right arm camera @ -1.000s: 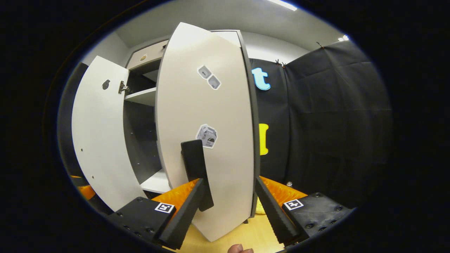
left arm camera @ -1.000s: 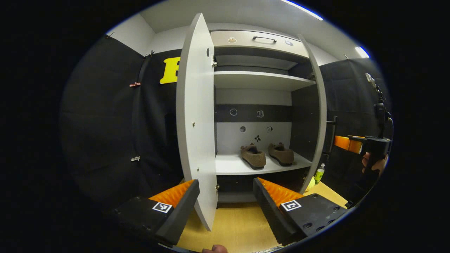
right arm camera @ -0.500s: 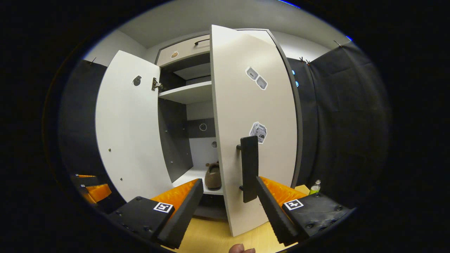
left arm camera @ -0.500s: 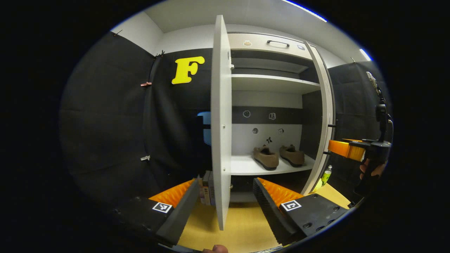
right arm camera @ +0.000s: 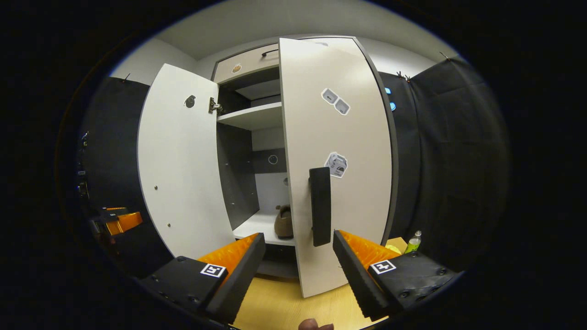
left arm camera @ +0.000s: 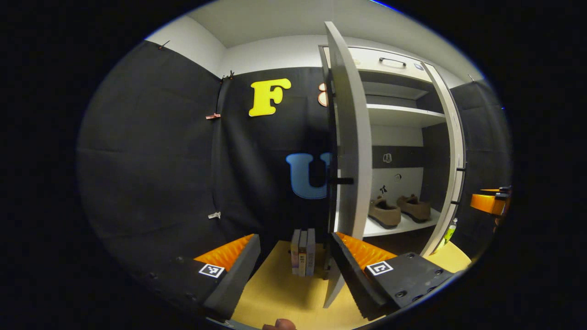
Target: Grab one shoe with the right hand and put it into the shoe cabinet, grab the other shoe with the left hand and put it into the shoe cabinet; then close the right door with the right hand and the left door with the left hand.
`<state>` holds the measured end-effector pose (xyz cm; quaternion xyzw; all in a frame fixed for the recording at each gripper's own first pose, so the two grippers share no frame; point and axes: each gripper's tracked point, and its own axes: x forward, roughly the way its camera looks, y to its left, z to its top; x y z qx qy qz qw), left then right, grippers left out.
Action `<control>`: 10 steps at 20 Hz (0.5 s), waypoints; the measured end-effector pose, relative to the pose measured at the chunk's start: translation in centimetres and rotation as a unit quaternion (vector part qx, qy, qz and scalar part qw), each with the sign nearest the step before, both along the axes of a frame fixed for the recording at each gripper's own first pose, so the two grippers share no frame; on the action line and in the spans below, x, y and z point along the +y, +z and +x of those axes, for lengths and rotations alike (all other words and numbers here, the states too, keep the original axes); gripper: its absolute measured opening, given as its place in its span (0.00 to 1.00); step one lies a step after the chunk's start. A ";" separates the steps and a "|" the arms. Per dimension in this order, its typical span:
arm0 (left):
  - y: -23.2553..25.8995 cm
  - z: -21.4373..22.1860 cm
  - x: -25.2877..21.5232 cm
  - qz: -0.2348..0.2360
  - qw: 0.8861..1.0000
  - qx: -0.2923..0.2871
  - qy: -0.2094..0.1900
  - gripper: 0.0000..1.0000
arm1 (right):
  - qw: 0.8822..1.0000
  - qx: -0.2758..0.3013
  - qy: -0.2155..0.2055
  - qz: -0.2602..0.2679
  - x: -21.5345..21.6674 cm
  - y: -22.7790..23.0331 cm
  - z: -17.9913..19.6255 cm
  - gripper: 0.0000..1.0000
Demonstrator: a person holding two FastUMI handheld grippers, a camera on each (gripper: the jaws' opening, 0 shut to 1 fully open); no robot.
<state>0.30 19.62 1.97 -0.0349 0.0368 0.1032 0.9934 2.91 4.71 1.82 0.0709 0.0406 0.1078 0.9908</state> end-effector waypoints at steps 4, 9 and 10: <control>0.5 2.9 1.6 0.018 1.000 -0.003 0.010 0.96 | 1.000 -0.003 -0.024 -0.007 -1.5 0.2 0.0 0.98; 0.1 5.4 2.5 -0.006 1.000 0.000 0.007 0.96 | 0.999 -0.007 -0.047 -0.017 -3.4 0.2 -0.3 0.98; 0.2 5.7 2.3 -0.005 1.000 -0.001 0.004 0.96 | 0.998 -0.008 -0.056 -0.021 -4.0 0.3 -0.1 0.98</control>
